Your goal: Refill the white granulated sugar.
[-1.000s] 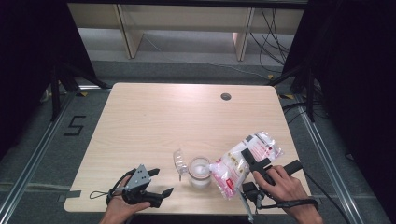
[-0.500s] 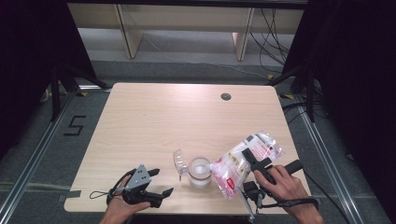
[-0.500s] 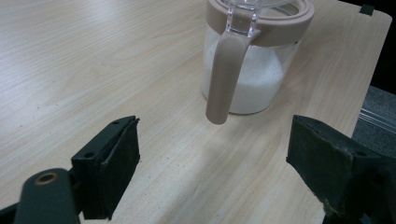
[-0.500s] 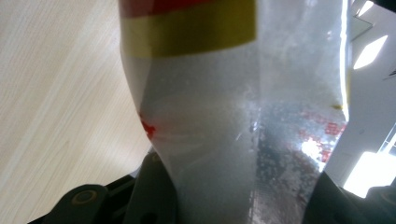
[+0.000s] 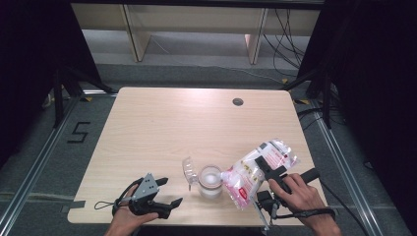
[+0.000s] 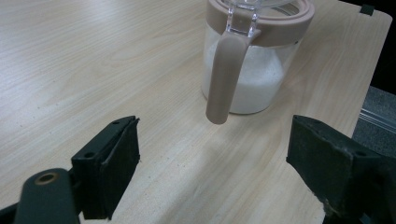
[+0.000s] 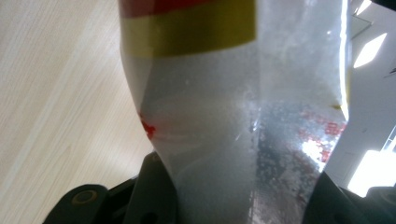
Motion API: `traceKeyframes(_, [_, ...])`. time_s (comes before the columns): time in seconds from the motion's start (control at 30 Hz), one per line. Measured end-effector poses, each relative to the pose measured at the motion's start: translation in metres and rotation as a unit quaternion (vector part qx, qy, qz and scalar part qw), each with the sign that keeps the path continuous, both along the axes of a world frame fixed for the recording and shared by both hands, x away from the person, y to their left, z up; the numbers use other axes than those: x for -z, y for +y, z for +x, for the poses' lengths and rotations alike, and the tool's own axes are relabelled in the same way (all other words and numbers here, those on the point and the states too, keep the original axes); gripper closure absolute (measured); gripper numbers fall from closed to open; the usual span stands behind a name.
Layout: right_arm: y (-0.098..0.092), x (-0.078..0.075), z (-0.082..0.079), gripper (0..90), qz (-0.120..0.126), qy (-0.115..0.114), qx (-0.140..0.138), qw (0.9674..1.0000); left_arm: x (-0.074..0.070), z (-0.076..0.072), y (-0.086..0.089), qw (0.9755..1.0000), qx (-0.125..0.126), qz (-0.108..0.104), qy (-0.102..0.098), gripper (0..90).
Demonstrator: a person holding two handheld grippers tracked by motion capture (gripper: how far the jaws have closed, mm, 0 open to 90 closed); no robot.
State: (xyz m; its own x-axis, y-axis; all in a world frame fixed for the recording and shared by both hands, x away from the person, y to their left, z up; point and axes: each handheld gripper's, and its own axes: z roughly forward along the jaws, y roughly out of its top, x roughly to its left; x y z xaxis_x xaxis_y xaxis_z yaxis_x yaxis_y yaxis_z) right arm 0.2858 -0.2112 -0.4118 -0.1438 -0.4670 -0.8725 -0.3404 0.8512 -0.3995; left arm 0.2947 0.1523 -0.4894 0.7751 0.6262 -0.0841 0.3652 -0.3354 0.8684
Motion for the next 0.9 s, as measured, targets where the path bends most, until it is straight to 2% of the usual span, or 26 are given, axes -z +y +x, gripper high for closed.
traceKeyframes(0.1, [0.000,0.002,0.001,69.6,0.018,0.007,-0.008,0.9998,0.000,0.000,0.000,1.0000,0.000,0.000,0.000,16.5])
traceKeyframes(0.17, [0.000,0.003,0.002,69.6,0.020,0.011,-0.005,0.9997,0.000,0.001,0.001,1.0000,0.002,0.005,-0.001,16.5])
traceKeyframes(0.2, [0.000,0.004,0.003,69.6,0.020,0.014,-0.007,0.9997,0.000,0.000,-0.001,1.0000,-0.002,-0.007,0.000,16.5])
traceKeyframes(0.3, [-0.001,0.004,0.004,69.6,0.035,0.027,-0.007,0.9990,0.000,0.000,0.000,1.0000,-0.001,-0.006,0.000,16.5])
traceKeyframes(0.33, [-0.001,0.004,0.006,69.6,0.042,0.027,-0.021,0.9986,0.000,0.000,-0.001,1.0000,-0.001,-0.006,0.000,16.5])
traceKeyframes(0.37, [-0.004,0.006,0.006,69.6,0.059,0.041,-0.008,0.9974,0.000,0.000,0.000,1.0000,-0.001,-0.004,0.000,16.5])
traceKeyframes(0.4, [-0.004,0.006,0.007,69.7,0.066,0.046,-0.007,0.9967,0.000,0.000,0.000,1.0000,0.000,-0.003,0.000,16.5])
traceKeyframes(0.43, [-0.004,0.006,0.009,69.7,0.072,0.046,-0.020,0.9961,0.000,0.000,0.000,1.0000,0.000,-0.002,0.000,16.5])
traceKeyframes(0.47, [-0.005,0.006,0.009,69.8,0.079,0.061,-0.005,0.9950,0.000,0.000,-0.001,1.0000,-0.001,-0.006,0.001,16.5])
traceKeyframes(0.5, [-0.006,0.006,0.011,70.0,0.094,0.071,-0.011,0.9930,0.000,0.000,-0.001,1.0000,-0.001,-0.006,0.001,16.5])
traceKeyframes(0.57, [-0.008,0.007,0.014,70.3,0.107,0.082,-0.018,0.9907,0.000,0.000,0.000,1.0000,-0.001,-0.005,-0.001,16.5])
traceKeyframes(0.63, [-0.011,0.008,0.017,70.5,0.129,0.097,-0.011,0.9868,0.000,0.000,0.000,1.0000,0.000,-0.003,0.000,16.5])
traceKeyframes(0.73, [-0.016,0.010,0.021,70.6,0.171,0.123,-0.012,0.9774,0.000,0.000,-0.001,1.0000,-0.002,-0.007,0.001,16.5])
traceKeyframes(0.77, [-0.018,0.013,0.021,70.7,0.200,0.133,-0.005,0.9708,0.000,0.000,-0.001,1.0000,-0.002,-0.006,0.001,16.5])
traceKeyframes(0.8, [-0.019,0.012,0.023,70.8,0.206,0.139,-0.011,0.9685,0.000,0.000,-0.001,1.0000,-0.002,-0.007,0.001,16.5])
traceKeyframes(0.83, [-0.021,0.016,0.023,71.0,0.235,0.150,-0.004,0.9603,0.000,0.000,-0.001,1.0000,-0.002,-0.007,0.001,16.5])
traceKeyframes(0.87, [-0.021,0.014,0.026,71.2,0.239,0.153,-0.014,0.9588,0.000,0.000,0.000,1.0000,0.000,-0.005,-0.001,16.5])
traceKeyframes(0.9, [-0.023,0.013,0.028,71.4,0.251,0.170,-0.015,0.9528,0.000,0.000,0.000,1.0000,0.001,-0.003,-0.001,16.5])
